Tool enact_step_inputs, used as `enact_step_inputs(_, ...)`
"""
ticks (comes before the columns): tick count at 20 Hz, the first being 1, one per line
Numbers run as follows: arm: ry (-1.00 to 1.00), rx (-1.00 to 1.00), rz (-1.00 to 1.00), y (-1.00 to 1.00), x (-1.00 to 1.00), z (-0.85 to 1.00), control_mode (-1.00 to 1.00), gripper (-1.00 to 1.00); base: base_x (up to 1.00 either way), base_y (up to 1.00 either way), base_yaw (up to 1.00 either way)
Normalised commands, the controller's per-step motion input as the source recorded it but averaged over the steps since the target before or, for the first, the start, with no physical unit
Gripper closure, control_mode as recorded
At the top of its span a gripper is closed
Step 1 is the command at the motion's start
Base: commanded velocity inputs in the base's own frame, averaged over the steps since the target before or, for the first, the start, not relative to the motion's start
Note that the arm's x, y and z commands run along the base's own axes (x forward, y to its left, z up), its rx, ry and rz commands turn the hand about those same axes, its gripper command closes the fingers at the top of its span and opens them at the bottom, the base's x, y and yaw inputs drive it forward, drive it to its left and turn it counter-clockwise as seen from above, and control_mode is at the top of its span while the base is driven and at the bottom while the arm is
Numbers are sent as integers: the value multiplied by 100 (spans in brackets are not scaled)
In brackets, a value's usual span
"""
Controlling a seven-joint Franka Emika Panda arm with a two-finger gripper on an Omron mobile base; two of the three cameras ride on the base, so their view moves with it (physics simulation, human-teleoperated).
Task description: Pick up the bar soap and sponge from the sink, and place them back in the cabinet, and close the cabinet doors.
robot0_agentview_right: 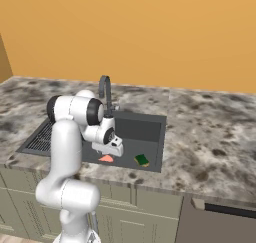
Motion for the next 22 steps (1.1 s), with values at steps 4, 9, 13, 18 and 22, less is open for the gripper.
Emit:
enact_step_inputs(4, 0, 0, -3, 2, 0, -11, -100, -100, 0, 0, 0)
enact_step_inputs(9, 0, 0, -3, 4, 0, -8, -100, -100, 0, 0, 0)
enact_step_inputs(13, 0, 0, -2, 4, 0, -7, -100, -100, 0, 0, 0)
enact_step_inputs(18, 0, 0, -1, 1, 0, -9, -100, -100, 0, 0, 0)
enact_step_inputs(22, 0, 0, -1, 0, 0, -9, -100, -100, 0, 0, 0)
